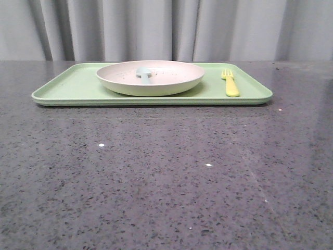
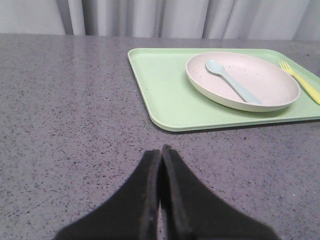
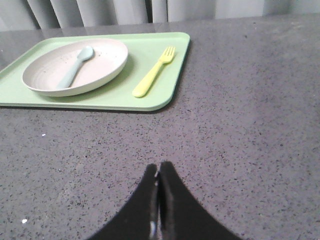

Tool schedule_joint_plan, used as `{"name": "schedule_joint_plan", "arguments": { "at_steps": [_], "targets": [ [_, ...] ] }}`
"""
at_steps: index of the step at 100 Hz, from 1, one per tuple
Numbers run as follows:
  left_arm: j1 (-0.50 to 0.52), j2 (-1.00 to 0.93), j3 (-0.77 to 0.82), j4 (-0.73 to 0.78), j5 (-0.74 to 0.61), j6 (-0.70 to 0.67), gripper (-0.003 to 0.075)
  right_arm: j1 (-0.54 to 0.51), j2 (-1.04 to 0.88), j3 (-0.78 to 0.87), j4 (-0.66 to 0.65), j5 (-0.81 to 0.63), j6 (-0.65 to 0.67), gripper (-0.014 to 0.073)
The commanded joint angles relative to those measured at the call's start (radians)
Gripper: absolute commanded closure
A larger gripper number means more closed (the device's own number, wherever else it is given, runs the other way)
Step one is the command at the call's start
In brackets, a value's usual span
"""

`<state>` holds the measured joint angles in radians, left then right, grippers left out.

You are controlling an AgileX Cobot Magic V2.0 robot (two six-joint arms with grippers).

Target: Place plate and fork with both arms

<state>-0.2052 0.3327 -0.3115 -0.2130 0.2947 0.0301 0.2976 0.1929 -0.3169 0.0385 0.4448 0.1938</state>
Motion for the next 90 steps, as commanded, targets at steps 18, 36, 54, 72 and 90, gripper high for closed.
{"name": "schedule_joint_plan", "arguments": {
  "at_steps": [18,36,54,72,90],
  "targets": [
    [-0.006,-0.004,0.020,-0.004,-0.107,-0.004,0.0741,-0.003,-0.030,-0.019,-0.011,-0.080,-0.009,0.0660],
    [-0.006,-0.004,0.021,-0.004,-0.109,-0.004,0.0741,-0.003,-0.030,-0.019,-0.011,-0.080,-0.009,0.0660],
    [-0.006,-0.004,0.021,-0.004,-0.109,-0.004,0.0741,-0.003,-0.030,-0.019,-0.011,-0.080,-0.009,0.0660],
    [-0.006,-0.004,0.021,-0.004,-0.109,-0.004,0.0741,-0.003,-0.030,-0.019,-0.011,-0.080,-0.009,0.0660],
    [-0.006,-0.004,0.021,-0.004,-0.109,-0.004,0.0741,-0.003,-0.030,-0.019,-0.011,-0.080,-0.009,0.0660]
  ]
}}
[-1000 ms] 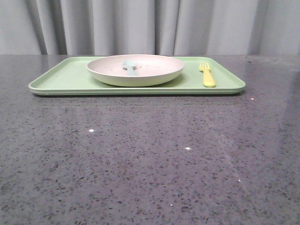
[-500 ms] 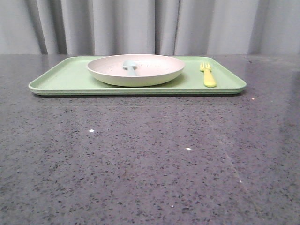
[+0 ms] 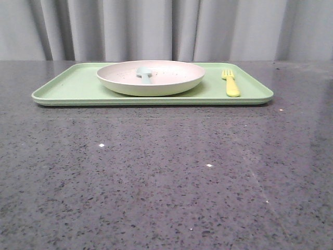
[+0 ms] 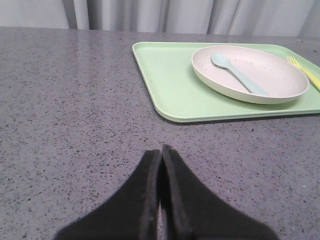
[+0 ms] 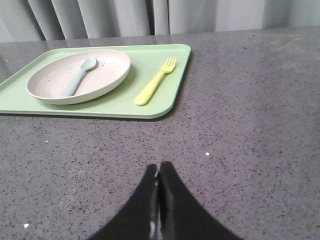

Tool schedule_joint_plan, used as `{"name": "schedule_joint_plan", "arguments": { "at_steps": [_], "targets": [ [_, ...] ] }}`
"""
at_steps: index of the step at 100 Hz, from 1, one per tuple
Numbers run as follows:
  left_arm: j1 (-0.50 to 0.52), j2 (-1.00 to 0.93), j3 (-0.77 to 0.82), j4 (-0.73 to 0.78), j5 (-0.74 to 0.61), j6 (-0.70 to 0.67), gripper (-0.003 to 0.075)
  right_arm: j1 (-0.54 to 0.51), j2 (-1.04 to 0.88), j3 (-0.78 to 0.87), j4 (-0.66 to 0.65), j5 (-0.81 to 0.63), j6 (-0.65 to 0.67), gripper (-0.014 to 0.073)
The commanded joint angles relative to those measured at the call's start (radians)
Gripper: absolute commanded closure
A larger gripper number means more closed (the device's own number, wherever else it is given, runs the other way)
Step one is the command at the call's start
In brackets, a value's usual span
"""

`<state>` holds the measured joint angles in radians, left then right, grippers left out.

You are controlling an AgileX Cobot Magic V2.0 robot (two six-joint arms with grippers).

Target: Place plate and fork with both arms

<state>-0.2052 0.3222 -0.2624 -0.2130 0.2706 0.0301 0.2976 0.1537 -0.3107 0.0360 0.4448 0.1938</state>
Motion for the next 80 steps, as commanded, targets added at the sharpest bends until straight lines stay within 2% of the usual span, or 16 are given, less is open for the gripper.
{"name": "schedule_joint_plan", "arguments": {
  "at_steps": [1,20,39,56,74,80],
  "targets": [
    [-0.006,0.007,-0.028,-0.004,-0.085,-0.004,0.0741,-0.003,0.010,-0.025,-0.008,-0.080,-0.009,0.0660],
    [-0.006,0.001,0.001,-0.012,-0.095,-0.004,0.0741,-0.003,0.010,-0.025,-0.008,-0.080,-0.009,0.0660],
    [-0.006,-0.094,0.052,-0.010,-0.095,-0.004,0.0741,-0.003,0.010,-0.025,-0.008,-0.080,-0.009,0.0660],
    [-0.002,-0.227,0.096,0.081,-0.091,-0.004,0.0741,-0.003,0.010,-0.025,-0.008,-0.080,-0.009,0.0660],
    [0.068,-0.346,0.178,0.128,-0.097,-0.004,0.0741,-0.003,0.010,-0.025,-0.008,-0.080,-0.009,0.0660],
    [0.102,-0.359,0.217,0.116,-0.151,-0.004,0.0741,-0.003,0.010,-0.025,-0.008,-0.080,-0.009,0.0660]
  ]
}}
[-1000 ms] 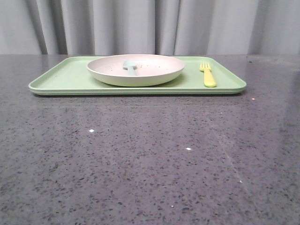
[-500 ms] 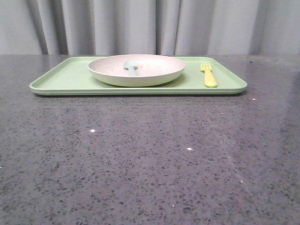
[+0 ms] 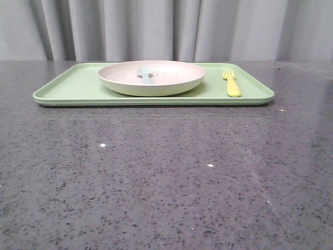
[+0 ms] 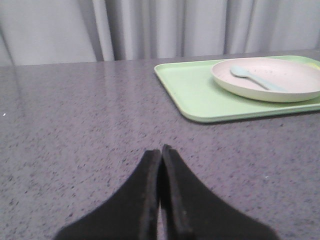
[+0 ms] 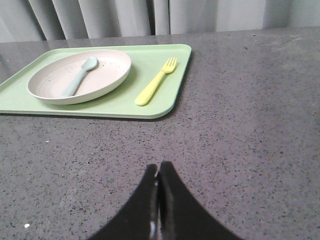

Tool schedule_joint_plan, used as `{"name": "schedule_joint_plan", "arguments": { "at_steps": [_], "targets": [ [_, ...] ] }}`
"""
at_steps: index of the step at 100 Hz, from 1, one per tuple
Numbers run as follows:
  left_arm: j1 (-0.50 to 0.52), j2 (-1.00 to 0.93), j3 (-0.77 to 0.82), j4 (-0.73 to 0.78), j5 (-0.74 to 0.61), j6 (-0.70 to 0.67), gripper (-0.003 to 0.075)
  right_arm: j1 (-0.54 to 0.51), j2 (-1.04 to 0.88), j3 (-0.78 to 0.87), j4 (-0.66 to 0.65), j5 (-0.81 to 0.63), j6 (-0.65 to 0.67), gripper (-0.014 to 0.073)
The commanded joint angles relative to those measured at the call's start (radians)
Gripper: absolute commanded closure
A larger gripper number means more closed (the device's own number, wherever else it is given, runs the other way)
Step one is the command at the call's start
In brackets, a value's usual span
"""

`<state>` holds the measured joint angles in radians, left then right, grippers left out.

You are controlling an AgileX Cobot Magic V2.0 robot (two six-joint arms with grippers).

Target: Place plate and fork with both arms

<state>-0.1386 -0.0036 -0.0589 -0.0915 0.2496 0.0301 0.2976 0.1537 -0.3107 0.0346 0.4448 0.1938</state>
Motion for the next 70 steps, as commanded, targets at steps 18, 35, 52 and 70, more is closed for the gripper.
{"name": "schedule_joint_plan", "arguments": {
  "at_steps": [18,35,52,70],
  "targets": [
    [0.129,-0.032,0.071,-0.022,-0.204,-0.004,0.0741,-0.003,0.010,-0.025,-0.007,-0.081,-0.009,0.0660],
    [0.149,-0.032,0.071,-0.020,-0.187,-0.060,0.0741,-0.003,0.010,-0.025,-0.007,-0.081,-0.009,0.0660],
    [0.149,-0.032,0.071,0.001,-0.167,-0.062,0.0741,-0.003,0.010,-0.025,-0.007,-0.081,-0.009,0.0660],
    [0.149,-0.032,0.071,0.003,-0.156,-0.062,0.0741,-0.003,0.010,-0.025,-0.007,-0.081,-0.009,0.0660]
  ]
}}
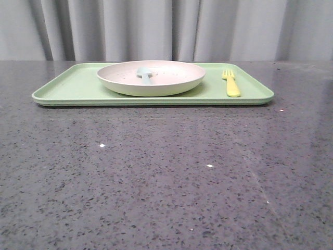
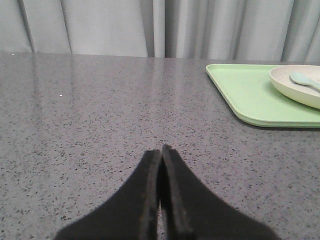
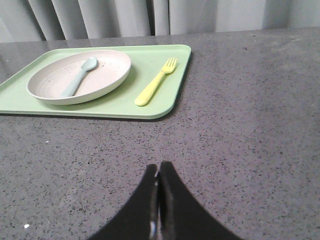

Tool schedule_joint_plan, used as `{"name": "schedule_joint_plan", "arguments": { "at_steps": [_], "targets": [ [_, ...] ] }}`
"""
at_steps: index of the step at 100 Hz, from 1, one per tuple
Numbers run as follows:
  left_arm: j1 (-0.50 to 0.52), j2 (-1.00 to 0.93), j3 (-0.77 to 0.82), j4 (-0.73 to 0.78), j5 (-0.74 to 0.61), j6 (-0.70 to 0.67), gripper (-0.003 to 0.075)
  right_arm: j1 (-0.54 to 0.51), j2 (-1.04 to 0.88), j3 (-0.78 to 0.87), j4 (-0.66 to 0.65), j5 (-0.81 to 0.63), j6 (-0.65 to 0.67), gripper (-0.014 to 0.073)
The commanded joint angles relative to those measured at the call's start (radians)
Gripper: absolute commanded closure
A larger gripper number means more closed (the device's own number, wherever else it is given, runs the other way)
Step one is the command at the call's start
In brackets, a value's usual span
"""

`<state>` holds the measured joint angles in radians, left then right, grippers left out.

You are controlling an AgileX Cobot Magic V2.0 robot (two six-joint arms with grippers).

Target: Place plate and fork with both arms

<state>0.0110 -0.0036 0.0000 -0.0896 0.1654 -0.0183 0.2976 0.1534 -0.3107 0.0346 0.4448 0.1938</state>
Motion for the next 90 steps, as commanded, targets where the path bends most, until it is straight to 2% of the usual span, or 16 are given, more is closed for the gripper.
{"name": "schedule_joint_plan", "arguments": {
  "at_steps": [1,72,90],
  "targets": [
    [-0.001,-0.032,0.012,0.001,-0.072,-0.014,0.0741,-0.003,0.010,-0.025,-0.007,-0.081,-0.009,0.0660],
    [-0.001,-0.032,0.012,0.001,-0.072,-0.014,0.0741,-0.003,0.010,-0.024,-0.007,-0.081,-0.009,0.0660],
    [-0.001,-0.032,0.012,0.001,-0.072,-0.014,0.0741,-0.004,0.006,0.022,-0.007,-0.087,-0.009,0.0660]
  ]
}}
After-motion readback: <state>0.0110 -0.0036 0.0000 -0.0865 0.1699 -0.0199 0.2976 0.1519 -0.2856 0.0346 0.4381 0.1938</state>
